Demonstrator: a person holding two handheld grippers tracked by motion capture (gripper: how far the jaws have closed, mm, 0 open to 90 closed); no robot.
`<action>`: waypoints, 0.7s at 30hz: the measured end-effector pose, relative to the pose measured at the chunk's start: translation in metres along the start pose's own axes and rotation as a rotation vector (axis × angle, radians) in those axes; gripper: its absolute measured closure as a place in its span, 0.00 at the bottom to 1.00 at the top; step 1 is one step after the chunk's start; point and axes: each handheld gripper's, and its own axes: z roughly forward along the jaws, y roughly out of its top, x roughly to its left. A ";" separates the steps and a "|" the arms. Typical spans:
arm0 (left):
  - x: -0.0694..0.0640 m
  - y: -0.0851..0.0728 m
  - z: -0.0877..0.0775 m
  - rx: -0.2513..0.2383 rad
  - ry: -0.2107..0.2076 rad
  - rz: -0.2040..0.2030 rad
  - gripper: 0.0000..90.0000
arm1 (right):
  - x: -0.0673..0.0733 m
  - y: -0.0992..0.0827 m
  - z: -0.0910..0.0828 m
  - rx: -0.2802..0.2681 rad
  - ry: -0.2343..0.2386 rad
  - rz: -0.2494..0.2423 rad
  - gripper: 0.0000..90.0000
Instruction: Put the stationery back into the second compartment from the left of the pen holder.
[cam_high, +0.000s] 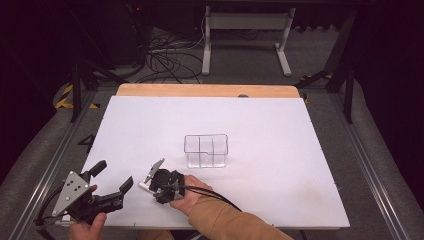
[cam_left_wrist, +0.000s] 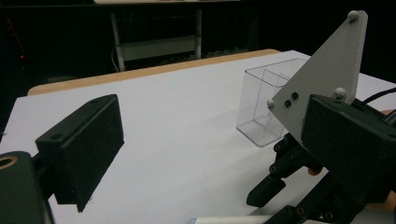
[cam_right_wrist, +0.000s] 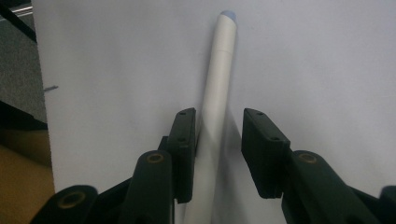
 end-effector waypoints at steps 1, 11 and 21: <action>0.000 0.000 0.000 -0.002 0.000 0.000 0.07 | 0.001 0.000 0.000 0.000 -0.001 0.005 0.75; 0.000 0.000 -0.001 -0.007 0.003 0.001 0.07 | 0.004 0.002 0.002 0.017 -0.024 0.017 0.81; 0.000 0.000 -0.001 -0.011 0.006 0.003 0.08 | 0.007 0.004 0.003 0.031 -0.039 0.036 0.88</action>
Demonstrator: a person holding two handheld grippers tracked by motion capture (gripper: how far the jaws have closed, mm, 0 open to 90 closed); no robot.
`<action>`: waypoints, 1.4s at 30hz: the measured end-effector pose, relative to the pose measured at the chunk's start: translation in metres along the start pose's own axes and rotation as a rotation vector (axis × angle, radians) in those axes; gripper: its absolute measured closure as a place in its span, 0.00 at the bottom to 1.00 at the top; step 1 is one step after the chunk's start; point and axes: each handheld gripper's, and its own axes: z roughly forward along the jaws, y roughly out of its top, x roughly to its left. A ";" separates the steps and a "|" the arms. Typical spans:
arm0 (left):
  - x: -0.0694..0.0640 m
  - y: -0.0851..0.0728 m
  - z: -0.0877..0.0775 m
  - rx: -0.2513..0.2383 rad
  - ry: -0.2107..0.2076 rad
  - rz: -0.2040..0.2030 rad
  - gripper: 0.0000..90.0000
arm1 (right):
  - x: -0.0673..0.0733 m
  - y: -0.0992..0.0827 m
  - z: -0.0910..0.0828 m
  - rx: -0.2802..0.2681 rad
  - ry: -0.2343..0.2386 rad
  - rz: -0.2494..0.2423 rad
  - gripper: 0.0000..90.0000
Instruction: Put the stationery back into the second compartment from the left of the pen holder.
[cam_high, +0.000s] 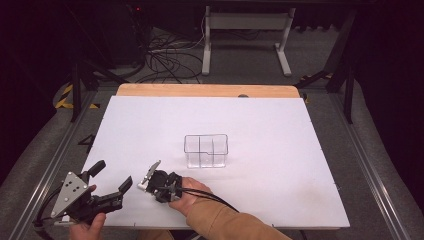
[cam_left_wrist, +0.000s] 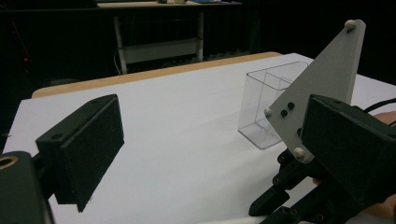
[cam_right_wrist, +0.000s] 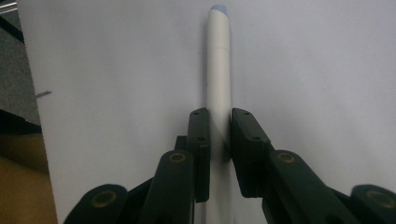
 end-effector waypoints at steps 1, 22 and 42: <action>0.000 0.000 0.000 0.000 0.001 0.000 0.08 | 0.000 0.000 0.000 0.002 0.001 0.001 0.88; 0.000 0.000 -0.001 -0.005 0.003 -0.002 0.08 | -0.003 0.002 -0.002 0.016 0.007 0.062 0.88; -0.001 0.000 0.000 0.001 0.002 -0.002 0.07 | -0.018 -0.002 -0.046 -0.139 0.017 0.074 0.88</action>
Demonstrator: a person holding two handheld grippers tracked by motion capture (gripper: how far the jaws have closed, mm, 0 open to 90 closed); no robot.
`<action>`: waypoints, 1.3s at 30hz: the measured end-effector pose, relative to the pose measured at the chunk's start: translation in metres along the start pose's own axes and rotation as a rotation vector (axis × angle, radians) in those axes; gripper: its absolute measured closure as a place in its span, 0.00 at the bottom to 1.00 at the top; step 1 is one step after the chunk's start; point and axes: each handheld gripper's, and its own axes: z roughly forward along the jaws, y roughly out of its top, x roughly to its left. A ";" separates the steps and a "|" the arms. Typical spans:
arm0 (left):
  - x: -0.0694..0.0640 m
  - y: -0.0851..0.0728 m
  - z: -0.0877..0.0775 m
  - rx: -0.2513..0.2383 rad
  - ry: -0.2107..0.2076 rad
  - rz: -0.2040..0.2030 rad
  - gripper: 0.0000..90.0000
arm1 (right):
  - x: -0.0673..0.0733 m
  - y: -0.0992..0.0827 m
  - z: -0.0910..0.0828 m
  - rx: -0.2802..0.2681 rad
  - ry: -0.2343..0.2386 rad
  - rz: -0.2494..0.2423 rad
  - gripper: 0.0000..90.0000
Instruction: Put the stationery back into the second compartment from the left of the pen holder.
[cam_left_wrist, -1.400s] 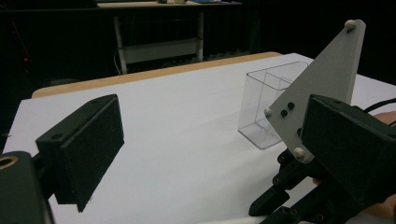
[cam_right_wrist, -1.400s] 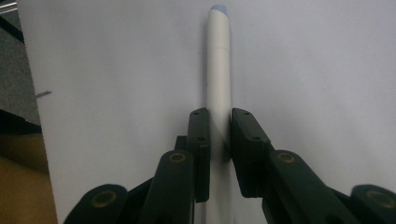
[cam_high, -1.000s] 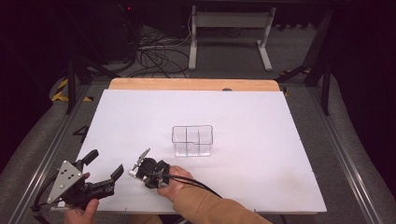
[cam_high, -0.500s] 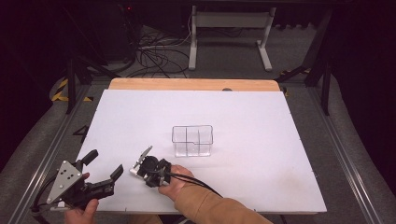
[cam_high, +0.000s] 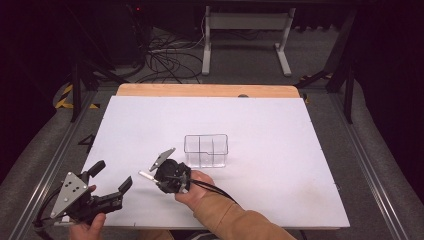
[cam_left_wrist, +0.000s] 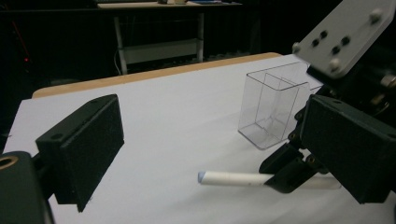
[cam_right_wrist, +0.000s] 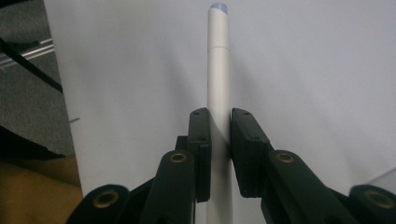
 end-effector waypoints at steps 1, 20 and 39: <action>0.000 0.000 0.000 0.000 0.000 0.002 0.08 | -0.001 0.000 -0.003 -0.010 0.004 -0.011 0.88; -0.001 0.000 0.001 0.003 -0.006 0.000 0.08 | -0.014 -0.003 -0.061 -0.226 -0.032 -0.008 0.88; -0.001 0.000 0.002 0.010 -0.008 0.001 0.08 | -0.023 -0.011 -0.091 -0.418 -0.062 -0.060 0.88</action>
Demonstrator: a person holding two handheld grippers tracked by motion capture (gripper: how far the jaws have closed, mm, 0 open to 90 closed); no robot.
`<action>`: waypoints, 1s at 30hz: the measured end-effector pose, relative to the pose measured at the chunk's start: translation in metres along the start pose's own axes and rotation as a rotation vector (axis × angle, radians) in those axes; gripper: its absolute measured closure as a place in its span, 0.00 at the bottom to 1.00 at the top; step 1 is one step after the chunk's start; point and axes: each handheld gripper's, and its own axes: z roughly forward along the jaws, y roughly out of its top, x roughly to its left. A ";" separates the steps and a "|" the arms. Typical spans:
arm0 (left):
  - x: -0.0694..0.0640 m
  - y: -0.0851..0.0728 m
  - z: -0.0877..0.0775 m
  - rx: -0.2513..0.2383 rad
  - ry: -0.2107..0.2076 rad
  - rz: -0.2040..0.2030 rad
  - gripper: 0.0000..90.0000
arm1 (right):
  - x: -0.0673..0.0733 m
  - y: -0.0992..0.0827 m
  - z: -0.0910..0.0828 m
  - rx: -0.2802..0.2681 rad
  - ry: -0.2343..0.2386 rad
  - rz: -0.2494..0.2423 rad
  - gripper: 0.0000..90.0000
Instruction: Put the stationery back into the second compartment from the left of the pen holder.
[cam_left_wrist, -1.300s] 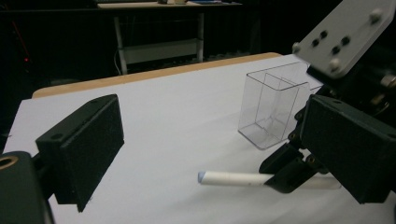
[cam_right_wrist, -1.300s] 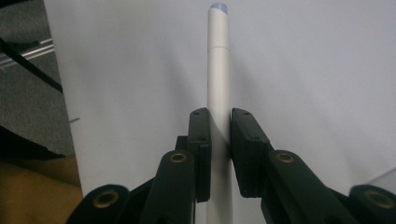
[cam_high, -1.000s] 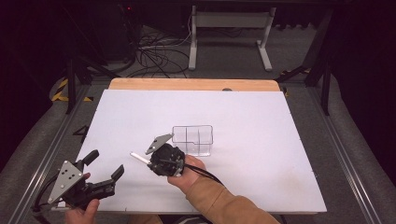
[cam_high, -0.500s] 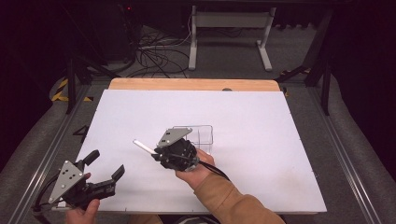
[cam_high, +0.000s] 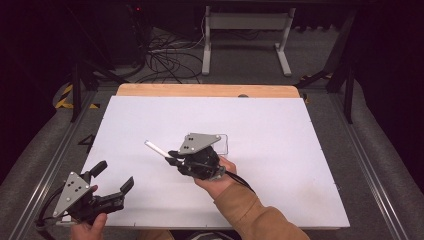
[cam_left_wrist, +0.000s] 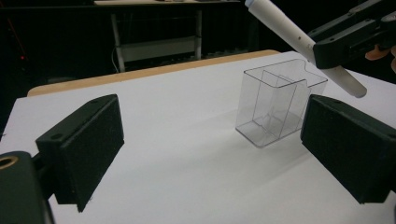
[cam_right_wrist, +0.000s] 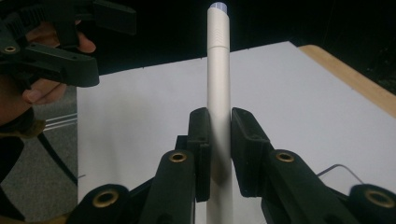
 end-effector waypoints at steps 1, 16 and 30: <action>0.000 0.000 0.000 0.000 0.000 0.000 0.08 | -0.001 0.000 -0.001 -0.009 0.001 -0.003 0.88; 0.000 0.000 0.001 0.001 -0.004 0.000 0.08 | -0.017 -0.003 -0.018 -0.149 -0.016 -0.008 0.88; 0.000 0.000 0.001 0.002 -0.005 0.001 0.08 | -0.032 -0.005 -0.028 -0.240 -0.038 -0.010 0.88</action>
